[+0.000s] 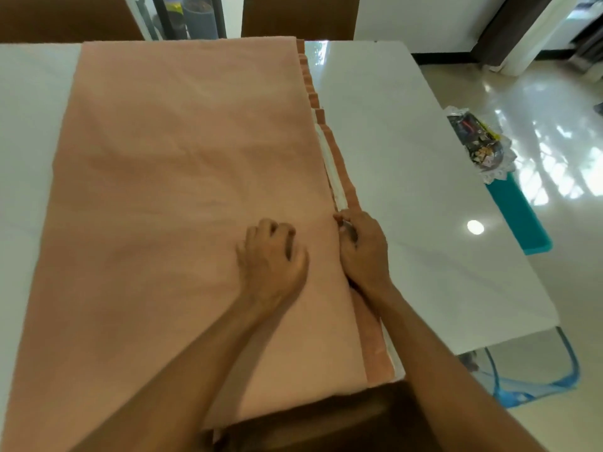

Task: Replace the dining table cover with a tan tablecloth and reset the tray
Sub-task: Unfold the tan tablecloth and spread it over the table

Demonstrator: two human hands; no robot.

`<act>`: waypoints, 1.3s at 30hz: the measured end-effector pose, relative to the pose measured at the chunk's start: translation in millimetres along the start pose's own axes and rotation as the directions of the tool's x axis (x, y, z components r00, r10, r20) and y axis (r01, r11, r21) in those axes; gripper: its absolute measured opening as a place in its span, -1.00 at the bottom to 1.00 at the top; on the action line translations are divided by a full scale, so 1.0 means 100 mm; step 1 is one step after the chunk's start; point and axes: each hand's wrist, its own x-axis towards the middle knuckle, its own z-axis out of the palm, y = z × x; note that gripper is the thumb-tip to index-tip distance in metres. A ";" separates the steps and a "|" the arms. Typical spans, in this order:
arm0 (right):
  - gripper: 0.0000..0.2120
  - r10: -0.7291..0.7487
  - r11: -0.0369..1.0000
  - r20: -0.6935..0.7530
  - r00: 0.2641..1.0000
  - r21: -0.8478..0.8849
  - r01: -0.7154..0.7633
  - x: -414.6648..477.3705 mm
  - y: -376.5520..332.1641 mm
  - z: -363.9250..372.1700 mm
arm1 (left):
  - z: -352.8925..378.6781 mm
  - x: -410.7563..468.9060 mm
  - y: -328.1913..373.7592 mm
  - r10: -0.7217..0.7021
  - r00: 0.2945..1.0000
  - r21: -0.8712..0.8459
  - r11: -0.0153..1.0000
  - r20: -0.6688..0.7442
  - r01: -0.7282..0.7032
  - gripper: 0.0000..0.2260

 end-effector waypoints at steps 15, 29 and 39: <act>-0.45 0.108 0.959 0.284 0.953 -0.282 -0.025 -0.82 -0.02 -0.31 | -0.07 -0.27 0.80 -0.284 0.920 -0.090 0.944 0.272 0.318 -0.53; -0.61 0.049 0.928 0.249 0.967 -0.369 0.048 -0.86 -0.31 -0.27 | -0.73 -0.68 -0.02 -0.558 0.770 -0.424 0.644 0.311 0.637 -0.54; -0.48 -0.020 0.881 0.433 0.901 -0.418 0.220 -1.32 -0.47 0.04 | -0.71 -1.22 0.12 -0.777 0.546 -0.599 0.284 0.313 0.748 -0.73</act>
